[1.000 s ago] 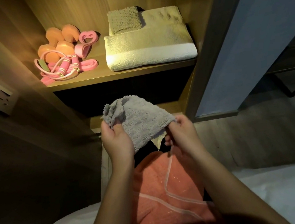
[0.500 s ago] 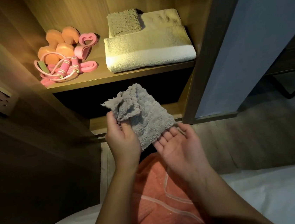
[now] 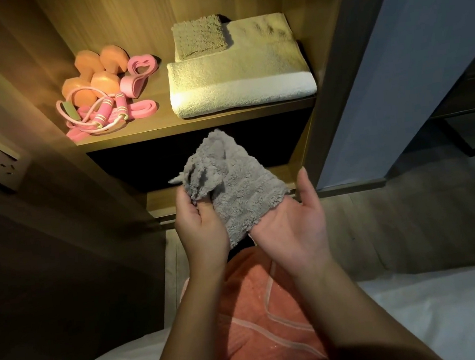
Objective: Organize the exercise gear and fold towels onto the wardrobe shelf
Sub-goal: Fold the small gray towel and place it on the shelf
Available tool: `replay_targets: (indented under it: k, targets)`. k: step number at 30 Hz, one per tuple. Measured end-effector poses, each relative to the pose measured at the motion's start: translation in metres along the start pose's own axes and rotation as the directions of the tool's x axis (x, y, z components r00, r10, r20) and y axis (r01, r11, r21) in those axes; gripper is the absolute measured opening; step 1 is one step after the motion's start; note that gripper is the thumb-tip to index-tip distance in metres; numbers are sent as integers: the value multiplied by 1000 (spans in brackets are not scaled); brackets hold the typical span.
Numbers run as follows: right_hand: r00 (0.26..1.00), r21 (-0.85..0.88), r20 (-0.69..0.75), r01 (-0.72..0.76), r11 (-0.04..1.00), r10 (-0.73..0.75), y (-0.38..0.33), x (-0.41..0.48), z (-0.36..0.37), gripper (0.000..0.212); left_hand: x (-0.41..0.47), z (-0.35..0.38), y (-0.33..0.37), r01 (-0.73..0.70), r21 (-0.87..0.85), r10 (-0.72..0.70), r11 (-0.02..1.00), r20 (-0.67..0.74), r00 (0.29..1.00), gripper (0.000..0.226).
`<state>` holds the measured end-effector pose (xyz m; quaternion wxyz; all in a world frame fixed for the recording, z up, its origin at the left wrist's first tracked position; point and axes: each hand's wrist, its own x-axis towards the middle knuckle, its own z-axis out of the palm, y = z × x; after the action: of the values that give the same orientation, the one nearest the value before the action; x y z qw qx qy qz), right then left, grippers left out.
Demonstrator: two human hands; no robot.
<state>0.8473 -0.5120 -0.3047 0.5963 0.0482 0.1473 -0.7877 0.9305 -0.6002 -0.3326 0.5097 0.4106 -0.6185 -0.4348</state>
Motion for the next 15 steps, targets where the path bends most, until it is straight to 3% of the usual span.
replay_targets:
  k: [10,15]
  targets:
    - [992,-47,97,87,995,-82,11,5,-6,68,-3,2,-13,171,-108,-187,979,-161,969,13]
    - [996,-47,-41,-83,995,81,-4,11,-24,57,0,-5,-11,155,30,-152,987,-90,984,16]
